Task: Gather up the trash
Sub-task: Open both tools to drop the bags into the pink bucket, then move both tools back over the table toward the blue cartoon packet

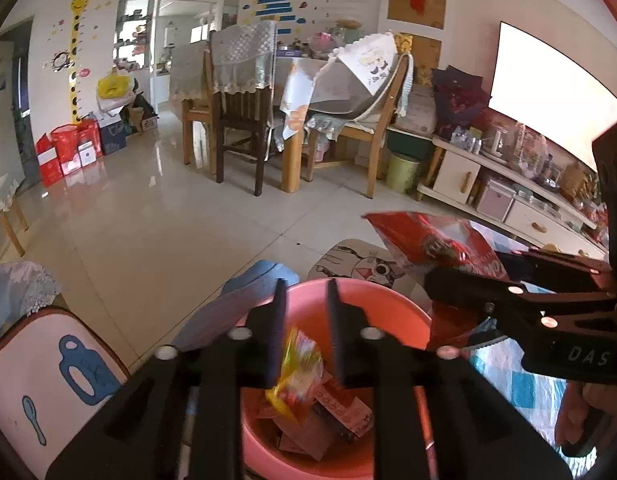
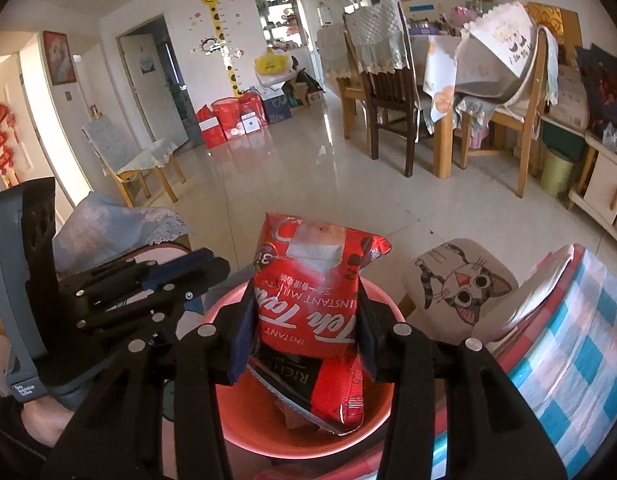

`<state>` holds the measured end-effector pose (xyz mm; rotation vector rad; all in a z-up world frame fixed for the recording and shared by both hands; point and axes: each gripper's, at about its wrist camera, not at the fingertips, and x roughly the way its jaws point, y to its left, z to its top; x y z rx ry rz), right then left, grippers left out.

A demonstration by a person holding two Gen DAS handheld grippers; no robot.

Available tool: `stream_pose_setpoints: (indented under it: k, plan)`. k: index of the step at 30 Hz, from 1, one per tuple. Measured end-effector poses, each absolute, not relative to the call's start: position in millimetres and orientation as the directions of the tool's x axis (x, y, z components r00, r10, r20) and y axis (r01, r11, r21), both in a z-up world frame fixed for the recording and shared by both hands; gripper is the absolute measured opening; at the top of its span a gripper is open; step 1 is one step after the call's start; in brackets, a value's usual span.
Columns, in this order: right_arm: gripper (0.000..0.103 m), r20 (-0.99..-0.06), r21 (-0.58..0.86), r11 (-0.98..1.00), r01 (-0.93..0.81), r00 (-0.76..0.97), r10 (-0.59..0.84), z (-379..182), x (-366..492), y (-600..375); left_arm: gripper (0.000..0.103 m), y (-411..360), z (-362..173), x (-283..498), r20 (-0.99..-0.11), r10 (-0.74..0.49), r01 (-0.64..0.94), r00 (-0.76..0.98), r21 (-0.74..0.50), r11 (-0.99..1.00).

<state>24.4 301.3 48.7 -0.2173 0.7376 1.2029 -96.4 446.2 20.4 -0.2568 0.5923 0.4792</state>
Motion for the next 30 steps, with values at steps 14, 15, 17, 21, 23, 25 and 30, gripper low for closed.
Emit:
stream_pose_setpoints:
  k: [14, 15, 17, 21, 23, 25, 30]
  plan:
    - [0.064, -0.57, 0.274, 0.44, -0.855, 0.225, 0.791, 61.8, 36.6, 239.5, 0.065, 431.3, 35.8, -102.6, -0.563, 0.376, -0.501, 0.735, -0.078, 0.862]
    - [0.064, -0.563, 0.279, 0.447, -0.85, 0.233, 0.793, 63.3, 37.1, 227.9, 0.067, 426.3, 38.6, -102.8, -0.558, 0.376, -0.499, 0.74, -0.079, 0.863]
    - [0.069, -0.554, 0.273, 0.465, -0.842, 0.258, 0.792, 66.3, 35.9, 203.3, 0.071, 417.1, 43.3, -104.1, -0.548, 0.37, -0.489, 0.75, -0.084, 0.868]
    - [0.079, -0.541, 0.251, 0.536, -0.806, 0.343, 0.768, 68.6, 39.5, 126.7, 0.077, 380.7, 48.7, -95.2, -0.549, 0.338, -0.442, 0.765, -0.065, 0.895]
    - [0.082, -0.534, 0.254, 0.574, -0.779, 0.382, 0.754, 67.7, 42.3, 86.3, 0.085, 357.5, 49.0, -87.6, -0.547, 0.318, -0.412, 0.774, -0.053, 0.91]
    - [0.085, -0.527, 0.243, 0.623, -0.743, 0.439, 0.728, 67.0, 43.0, 37.8, 0.085, 335.6, 48.6, -79.4, -0.549, 0.293, -0.379, 0.783, -0.047, 0.924]
    - [0.093, -0.528, 0.177, 0.735, -0.654, 0.568, 0.632, 58.8, 40.5, -57.0, 0.089, 271.3, 44.4, -53.3, -0.562, 0.214, -0.279, 0.799, -0.031, 0.96]
